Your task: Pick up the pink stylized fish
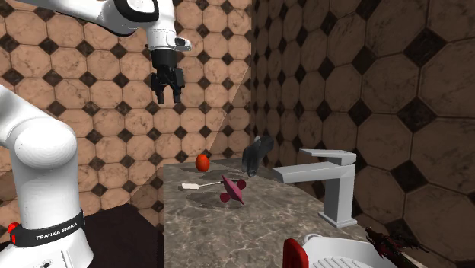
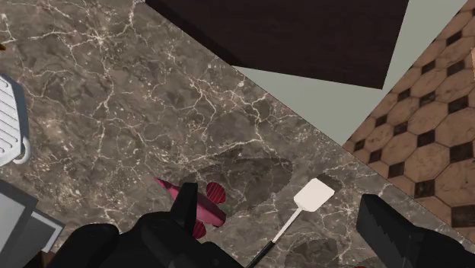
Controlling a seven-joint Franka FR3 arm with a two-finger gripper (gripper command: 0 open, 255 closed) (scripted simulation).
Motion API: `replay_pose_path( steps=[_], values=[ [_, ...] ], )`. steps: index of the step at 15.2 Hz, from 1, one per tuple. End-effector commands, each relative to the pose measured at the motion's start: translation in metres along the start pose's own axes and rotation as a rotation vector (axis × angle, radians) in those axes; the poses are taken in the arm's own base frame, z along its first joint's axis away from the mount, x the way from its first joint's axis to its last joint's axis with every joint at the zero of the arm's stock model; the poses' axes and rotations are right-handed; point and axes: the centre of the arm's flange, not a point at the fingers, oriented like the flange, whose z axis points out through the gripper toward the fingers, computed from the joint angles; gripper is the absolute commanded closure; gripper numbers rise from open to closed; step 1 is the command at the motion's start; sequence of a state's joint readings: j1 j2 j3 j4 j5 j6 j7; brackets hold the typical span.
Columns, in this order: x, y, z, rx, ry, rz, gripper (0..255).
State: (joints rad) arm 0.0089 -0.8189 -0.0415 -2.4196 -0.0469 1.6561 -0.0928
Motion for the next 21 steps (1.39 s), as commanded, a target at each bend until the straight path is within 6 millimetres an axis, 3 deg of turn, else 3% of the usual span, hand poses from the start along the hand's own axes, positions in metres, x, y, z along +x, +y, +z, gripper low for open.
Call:
replay_pose_path(
  steps=[1,11,21],
  values=[
    [0.000,0.000,0.000,0.000,0.000,0.000,0],
    [0.060,0.062,0.105,0.151,0.077,0.066,0],
    [0.124,0.113,0.214,0.302,0.153,0.133,0]
  ],
)
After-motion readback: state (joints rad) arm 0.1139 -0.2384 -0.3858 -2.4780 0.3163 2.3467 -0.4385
